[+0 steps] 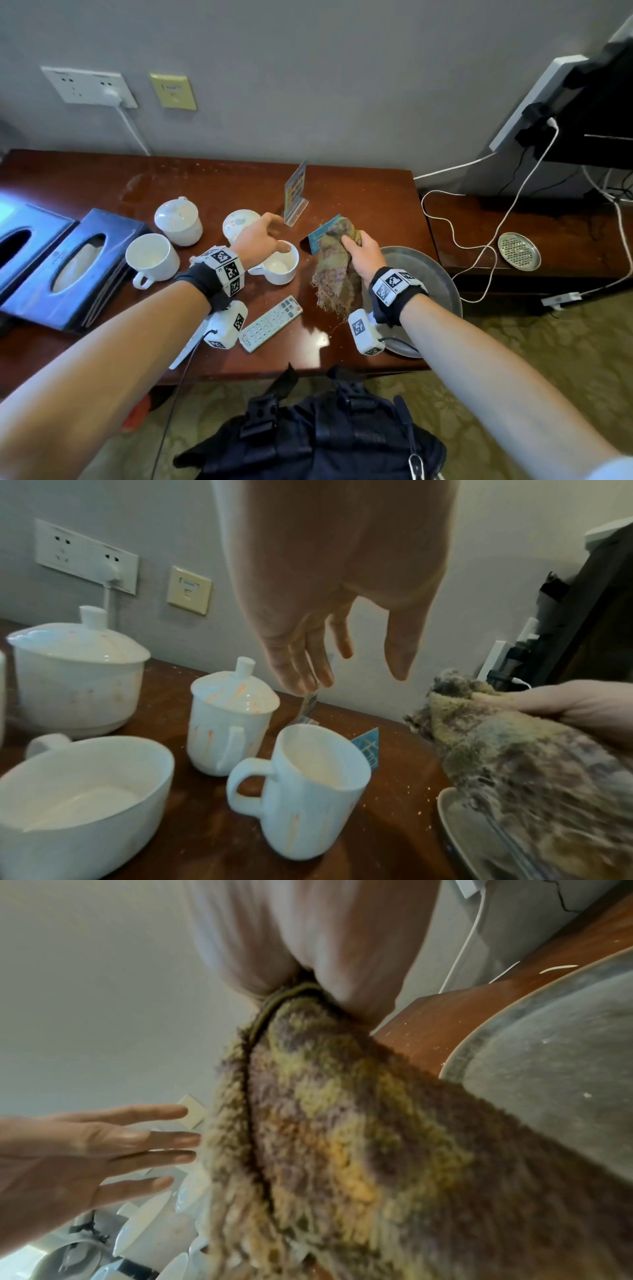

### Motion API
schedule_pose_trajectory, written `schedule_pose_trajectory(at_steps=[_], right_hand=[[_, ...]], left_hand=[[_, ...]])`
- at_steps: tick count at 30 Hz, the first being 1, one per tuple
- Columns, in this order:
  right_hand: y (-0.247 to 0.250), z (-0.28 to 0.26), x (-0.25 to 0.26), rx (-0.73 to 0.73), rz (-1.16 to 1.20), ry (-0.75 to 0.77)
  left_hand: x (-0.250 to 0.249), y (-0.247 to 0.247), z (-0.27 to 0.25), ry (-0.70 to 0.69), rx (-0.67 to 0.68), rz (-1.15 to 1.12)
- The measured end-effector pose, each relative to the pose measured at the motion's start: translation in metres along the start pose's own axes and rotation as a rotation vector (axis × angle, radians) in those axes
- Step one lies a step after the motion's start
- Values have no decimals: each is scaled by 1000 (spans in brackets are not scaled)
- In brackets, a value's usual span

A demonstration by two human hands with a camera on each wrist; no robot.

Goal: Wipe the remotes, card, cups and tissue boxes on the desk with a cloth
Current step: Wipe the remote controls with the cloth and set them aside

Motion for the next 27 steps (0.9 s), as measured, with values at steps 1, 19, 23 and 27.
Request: schedule_pose_trajectory(at_steps=[1,19,23,27], right_hand=[[-3,-2,-2,-10,-23,8],[-35,-26,-74,-33,-74,-167],[-49,-28,-85,11,-128,-185],[-53,-26,-98,35,-158,-205]], left_hand=[[6,-1,-4,0,16,30],[88,-33,-79,42,-32,238],[110,-54,-98,81,47,340],[124,-74,-107,135,180,497]])
Point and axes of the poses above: each hand's wrist, its own z-axis towards the middle knuckle, its own y-axis out of the back of the hand, x = y × z, the point moved 8 cm from there along z, towards the middle knuckle, and after that the axes turned 8 degrees about -y, right-handed, at the moved point
